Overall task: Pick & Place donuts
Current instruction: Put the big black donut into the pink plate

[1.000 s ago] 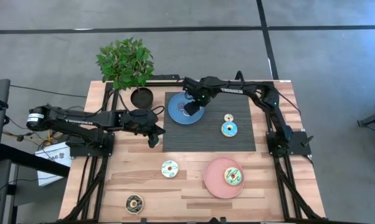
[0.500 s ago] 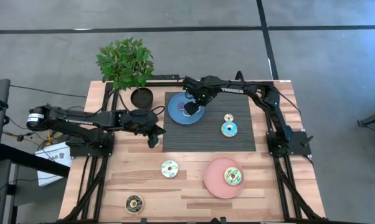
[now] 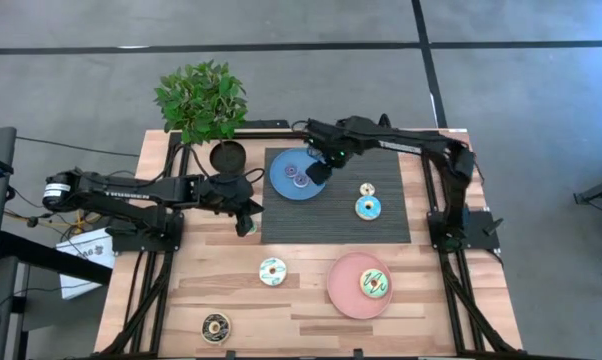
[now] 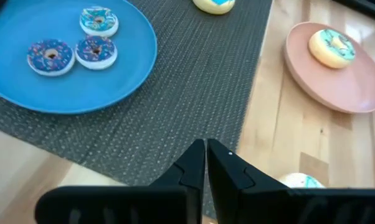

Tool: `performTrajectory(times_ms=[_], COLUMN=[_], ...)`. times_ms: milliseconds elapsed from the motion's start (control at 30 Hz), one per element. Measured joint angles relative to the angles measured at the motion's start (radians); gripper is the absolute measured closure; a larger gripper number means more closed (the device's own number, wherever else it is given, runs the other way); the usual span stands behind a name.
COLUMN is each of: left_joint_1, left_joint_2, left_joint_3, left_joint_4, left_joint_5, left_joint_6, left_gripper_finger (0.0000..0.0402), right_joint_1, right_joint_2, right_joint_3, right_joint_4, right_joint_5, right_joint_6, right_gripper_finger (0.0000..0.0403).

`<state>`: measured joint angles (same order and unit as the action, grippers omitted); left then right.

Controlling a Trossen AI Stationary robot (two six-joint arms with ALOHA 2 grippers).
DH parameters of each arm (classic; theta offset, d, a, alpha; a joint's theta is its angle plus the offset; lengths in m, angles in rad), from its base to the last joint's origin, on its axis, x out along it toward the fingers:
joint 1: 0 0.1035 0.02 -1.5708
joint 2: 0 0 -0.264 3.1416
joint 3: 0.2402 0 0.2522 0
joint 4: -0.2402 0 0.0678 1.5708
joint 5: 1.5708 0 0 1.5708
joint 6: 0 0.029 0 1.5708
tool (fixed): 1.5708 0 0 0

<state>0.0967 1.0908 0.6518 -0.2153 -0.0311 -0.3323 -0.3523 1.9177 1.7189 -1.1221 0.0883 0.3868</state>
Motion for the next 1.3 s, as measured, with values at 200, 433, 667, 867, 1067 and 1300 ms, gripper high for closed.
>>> performTrajectory(times_ms=[200, 433, 667, 867, 1067, 1300], left_joint_1=[0.008, -0.140, -0.362, -0.538, -0.664, -0.831], left_joint_2=[0.000, 0.010, 0.009, 0.129, 0.400, 0.574], left_joint_3=[0.000, 0.056, 0.171, 0.364, 0.655, 0.838], left_joint_4=[0.000, -0.040, -0.191, -0.454, -0.865, -1.138], left_joint_5=[-0.007, -0.167, -0.394, -0.453, -0.419, -0.253], left_joint_6=[0.066, 0.106, 0.011, -0.227, -0.585, -1.010], left_gripper_finger=[0.0391, 0.0401, 0.0401, 0.0401, 0.0401, 0.0402], right_joint_1=[0.072, 0.232, 0.487, 0.633, 0.720, 0.777], right_joint_2=[-0.225, -0.625, -1.014, -1.171, -1.184, -1.176], right_joint_3=[-0.288, -0.730, -1.023, -1.139, -1.185, -1.185], right_joint_4=[0.106, 0.334, 0.404, 0.365, 0.360, 0.363], right_joint_5=[-0.057, -0.087, -0.090, -0.086, -0.063, -0.056], right_joint_6=[0.012, 0.062, 0.087, 0.325, 0.417, 0.416], right_gripper_finger=[0.0291, 0.0388, 0.0398, 0.0394, 0.0401, 0.0402])
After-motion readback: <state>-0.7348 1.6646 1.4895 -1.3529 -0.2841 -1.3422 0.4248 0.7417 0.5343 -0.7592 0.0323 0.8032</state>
